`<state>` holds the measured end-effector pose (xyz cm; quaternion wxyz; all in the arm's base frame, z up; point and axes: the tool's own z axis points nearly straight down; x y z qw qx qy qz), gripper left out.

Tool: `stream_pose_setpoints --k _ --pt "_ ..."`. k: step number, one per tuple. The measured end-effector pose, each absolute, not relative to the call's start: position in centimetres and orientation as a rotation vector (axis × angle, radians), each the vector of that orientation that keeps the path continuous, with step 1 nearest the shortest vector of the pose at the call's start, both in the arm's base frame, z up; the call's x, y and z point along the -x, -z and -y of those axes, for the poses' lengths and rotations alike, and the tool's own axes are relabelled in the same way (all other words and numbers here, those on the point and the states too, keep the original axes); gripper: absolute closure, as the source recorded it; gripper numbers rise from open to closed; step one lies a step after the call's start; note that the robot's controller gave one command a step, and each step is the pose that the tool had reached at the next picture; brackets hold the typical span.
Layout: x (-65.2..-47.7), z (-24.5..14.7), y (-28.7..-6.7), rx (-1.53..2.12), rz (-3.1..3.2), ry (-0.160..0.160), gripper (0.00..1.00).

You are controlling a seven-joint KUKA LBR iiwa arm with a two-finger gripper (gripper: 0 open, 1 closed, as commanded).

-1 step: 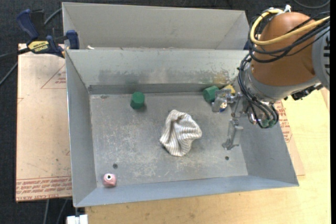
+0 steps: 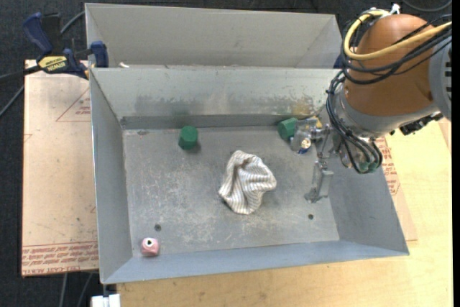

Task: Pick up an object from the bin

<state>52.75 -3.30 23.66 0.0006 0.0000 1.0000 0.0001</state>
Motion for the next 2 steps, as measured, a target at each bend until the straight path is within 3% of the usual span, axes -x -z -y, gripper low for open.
stream_pose_setpoints --k 1,2 --pt "-52.7 -1.0 -15.4 -0.034 -3.140 -0.003 0.00" --pt "-52.6 -0.5 -12.3 0.023 -3.141 0.000 0.00"
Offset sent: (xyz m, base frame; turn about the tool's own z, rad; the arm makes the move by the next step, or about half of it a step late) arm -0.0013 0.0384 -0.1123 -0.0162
